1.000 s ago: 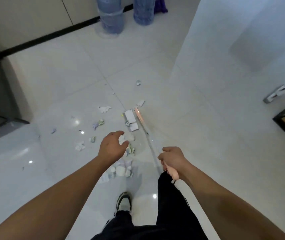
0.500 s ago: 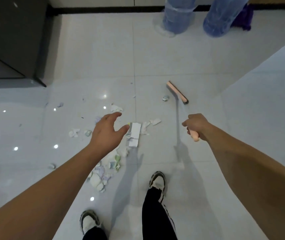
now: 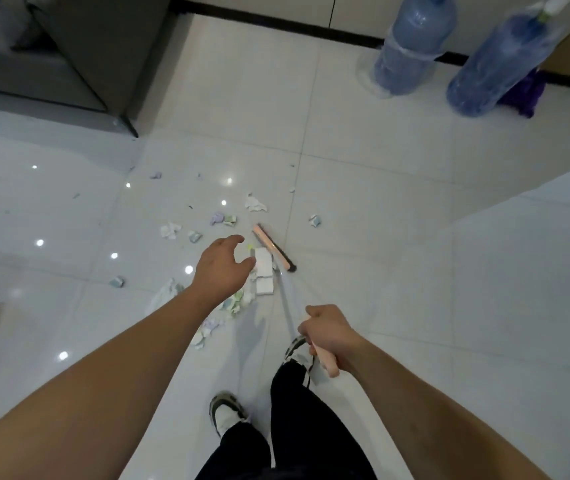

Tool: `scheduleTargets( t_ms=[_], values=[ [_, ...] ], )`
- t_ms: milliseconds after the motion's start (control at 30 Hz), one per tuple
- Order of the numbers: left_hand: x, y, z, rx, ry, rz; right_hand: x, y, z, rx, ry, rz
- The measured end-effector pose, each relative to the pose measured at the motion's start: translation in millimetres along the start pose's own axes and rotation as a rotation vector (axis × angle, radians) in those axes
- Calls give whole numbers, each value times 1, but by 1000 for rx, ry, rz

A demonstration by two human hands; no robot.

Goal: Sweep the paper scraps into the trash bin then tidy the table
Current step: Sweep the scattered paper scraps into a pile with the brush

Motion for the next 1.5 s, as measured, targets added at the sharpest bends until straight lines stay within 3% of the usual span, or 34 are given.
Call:
scheduleTargets(
  t_ms=[100, 233, 467, 667, 833, 1033, 1133, 1267, 1500],
  values=[
    [17, 14, 9, 6, -12, -11, 16, -10, 17, -157, 19, 7],
    [28, 45, 14, 20, -37, -91, 23, -1, 45, -56, 59, -29],
    [-18, 54, 10, 41, 44, -127, -42, 92, 107, -39, 67, -179],
    [-82, 44, -24, 72, 193, -51, -61, 119, 134, -152, -12, 22],
    [-129, 73, -82, 100, 131, -98, -55, 162, 200, -332, 65, 105],
    [-140, 99, -83, 98, 159, -173, -99, 199, 294, -12, 156, -15],
    [-130, 99, -61, 94, 213, -206, -136, 222, 325, 201, 99, -91],
    [-109, 83, -23, 122, 334, -201, -167, 194, 325, 553, -4, -14],
    [-60, 69, 17, 217, 416, -227, -144, 71, 262, 664, 9, 250]
  ],
)
Point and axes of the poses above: each hand's wrist, its own x-axis away from the middle knuckle, its own y-axis out of the back of the hand, z = x × y, the point moved 8 cm from there along -x, towards the middle knuckle, and after that the axes turned 13 degrees about z, right-handed, at the moved point
